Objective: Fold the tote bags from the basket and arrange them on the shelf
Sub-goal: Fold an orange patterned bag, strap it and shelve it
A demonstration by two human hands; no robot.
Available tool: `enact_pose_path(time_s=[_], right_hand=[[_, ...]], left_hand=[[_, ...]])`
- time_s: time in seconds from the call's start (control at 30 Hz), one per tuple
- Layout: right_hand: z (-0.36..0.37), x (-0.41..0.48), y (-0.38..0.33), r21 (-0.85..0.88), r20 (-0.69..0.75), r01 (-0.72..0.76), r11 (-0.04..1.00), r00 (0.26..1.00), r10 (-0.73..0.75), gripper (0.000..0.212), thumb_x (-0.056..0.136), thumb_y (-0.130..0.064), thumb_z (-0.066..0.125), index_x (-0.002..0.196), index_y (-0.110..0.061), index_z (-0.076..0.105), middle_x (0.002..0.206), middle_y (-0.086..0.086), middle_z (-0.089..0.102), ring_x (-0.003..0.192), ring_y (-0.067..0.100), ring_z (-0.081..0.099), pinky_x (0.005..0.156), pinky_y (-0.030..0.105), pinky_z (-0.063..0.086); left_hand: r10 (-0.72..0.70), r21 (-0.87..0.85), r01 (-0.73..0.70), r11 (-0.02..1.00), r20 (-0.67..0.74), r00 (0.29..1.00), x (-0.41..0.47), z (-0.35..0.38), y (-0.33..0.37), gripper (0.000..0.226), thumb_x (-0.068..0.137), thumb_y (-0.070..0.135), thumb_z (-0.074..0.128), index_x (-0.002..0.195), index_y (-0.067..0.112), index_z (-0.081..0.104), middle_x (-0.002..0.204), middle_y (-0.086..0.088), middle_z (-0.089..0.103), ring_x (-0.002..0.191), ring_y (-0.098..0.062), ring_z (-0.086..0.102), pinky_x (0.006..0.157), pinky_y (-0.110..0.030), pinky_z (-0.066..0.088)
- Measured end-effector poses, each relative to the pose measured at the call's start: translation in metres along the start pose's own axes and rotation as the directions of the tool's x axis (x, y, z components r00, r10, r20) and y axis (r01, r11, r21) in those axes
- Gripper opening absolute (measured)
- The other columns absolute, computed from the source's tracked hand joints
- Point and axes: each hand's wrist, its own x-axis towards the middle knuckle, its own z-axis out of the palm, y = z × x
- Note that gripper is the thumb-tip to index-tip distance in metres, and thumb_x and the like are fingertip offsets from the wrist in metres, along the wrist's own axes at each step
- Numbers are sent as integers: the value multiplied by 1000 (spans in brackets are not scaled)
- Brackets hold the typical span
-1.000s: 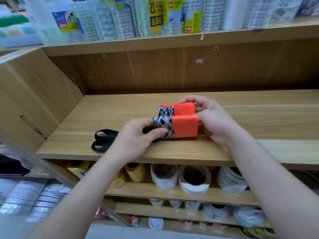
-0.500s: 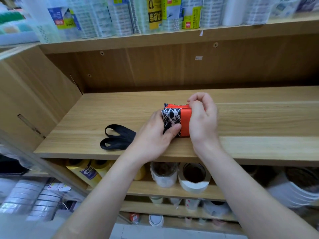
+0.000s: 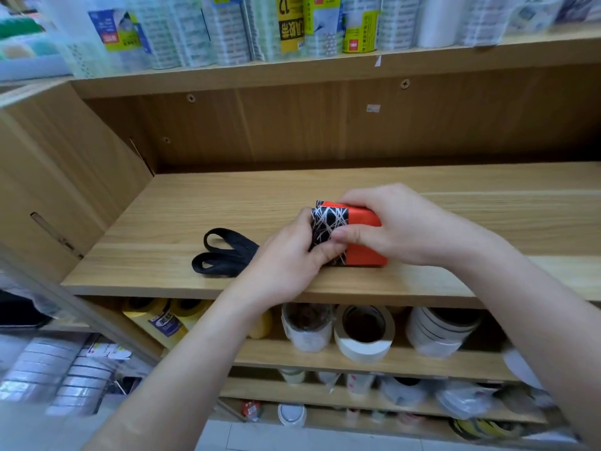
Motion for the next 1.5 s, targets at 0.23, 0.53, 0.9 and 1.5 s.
enact_pose_path(time_s=[0.23, 0.53, 0.9, 1.5], right_hand=[[-5, -8, 0, -136, -67, -6, 991, 998, -3, 21, 88, -41, 66, 83, -33, 47, 75, -15, 53, 74, 6, 49, 63, 31, 35], [-14, -5, -9, -307, 59, -62, 950, 995, 84, 26, 96, -44, 52, 104, -25, 36, 78, -10, 49, 70, 9, 46, 62, 35, 37], [-9, -9, -2, -152, 14, -37, 988, 999, 39, 34, 89, -41, 65, 117, -31, 49, 74, -12, 56, 71, 7, 51, 65, 34, 43], [-39, -13, 45, 396, 191, -223, 891, 969, 157, 27, 81, -22, 73, 105, -15, 62, 96, 12, 74, 89, 30, 72, 84, 53, 56]], left_hand=[[-42, -119, 45, 992, 24, 999, -12, -54, -24, 12, 80, 33, 76, 80, 22, 75, 70, 7, 66, 66, -6, 58, 70, -27, 48], [31, 168, -55, 984, 143, 989, -22, -67, -25, 27, 77, 52, 68, 89, 29, 73, 89, 8, 65, 84, -6, 60, 75, -27, 49], [-126, 23, 136, 990, -246, 961, -10, -87, -42, 15, 78, 29, 77, 90, 25, 69, 87, 4, 70, 86, -11, 64, 77, -36, 55], [372, 183, -412, 893, 215, 903, -23, -55, -26, 16, 81, 39, 64, 86, 26, 73, 71, 9, 68, 68, -10, 63, 61, -34, 51]])
